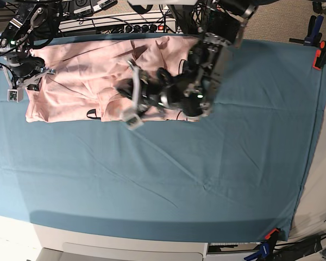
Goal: Fold the T-shirt properly
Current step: 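Lower the folded hem end onto the shirt and smooth it with the left gripper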
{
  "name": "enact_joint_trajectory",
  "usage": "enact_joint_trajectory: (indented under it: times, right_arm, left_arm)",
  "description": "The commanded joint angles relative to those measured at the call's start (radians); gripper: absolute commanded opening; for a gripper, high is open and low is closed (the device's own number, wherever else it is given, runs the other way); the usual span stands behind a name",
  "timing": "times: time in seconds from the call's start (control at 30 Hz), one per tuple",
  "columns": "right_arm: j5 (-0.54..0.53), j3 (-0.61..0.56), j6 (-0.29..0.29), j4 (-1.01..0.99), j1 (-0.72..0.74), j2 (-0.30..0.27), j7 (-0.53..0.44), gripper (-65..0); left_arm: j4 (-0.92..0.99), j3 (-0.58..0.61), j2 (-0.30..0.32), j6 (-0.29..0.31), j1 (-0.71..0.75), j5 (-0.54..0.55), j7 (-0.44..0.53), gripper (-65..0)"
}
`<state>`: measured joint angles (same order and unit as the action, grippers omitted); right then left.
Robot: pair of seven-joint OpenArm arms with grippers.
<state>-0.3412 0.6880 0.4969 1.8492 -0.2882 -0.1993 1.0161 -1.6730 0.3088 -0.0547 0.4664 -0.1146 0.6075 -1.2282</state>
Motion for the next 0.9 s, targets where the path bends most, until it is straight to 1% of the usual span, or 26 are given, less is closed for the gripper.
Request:
enact_joint_trajectory:
  times: [0.0, 0.07, 0.17, 0.23, 0.3, 0.7, 0.87]
  right_arm:
    - [-0.01, 0.006, 0.0, 0.013, 0.006, -0.016, -0.025, -52.6]
    - [-0.011, 0.006, 0.0, 0.013, 0.006, -0.016, -0.026, -52.6]
    - [-0.029, 0.006, 0.0, 0.013, 0.006, -0.017, -0.025, -52.6]
    - [-0.04, 0.006, 0.0, 0.013, 0.006, -0.016, -0.025, -52.6]
    - [-0.044, 0.006, 0.0, 0.013, 0.006, -0.016, -0.026, -52.6]
    - [-0.043, 0.006, 0.0, 0.013, 0.006, -0.016, -0.029, -52.6]
    - [-0.044, 0.006, 0.0, 0.013, 0.006, -0.016, -0.033, -52.6]
  left_arm:
    - [-0.023, -0.016, 0.005, -0.009, -0.018, -0.012, 0.026, -65.0]
    - [-0.025, -0.041, 0.041, -0.027, -0.017, -0.051, 0.024, -65.0]
    - [-0.025, -0.061, 0.096, -0.056, -0.001, -0.078, 0.024, -65.0]
    - [-0.026, -0.065, 0.121, -0.059, 0.015, -0.081, 0.021, -65.0]
    - [-0.031, -0.065, 0.134, -0.059, 0.031, -0.081, 0.017, -65.0]
    - [-0.039, -0.062, 0.132, -0.059, 0.129, -0.068, 0.021, -65.0]
    - [-0.039, -0.061, 0.087, -0.059, 0.154, -0.051, 0.021, -65.0]
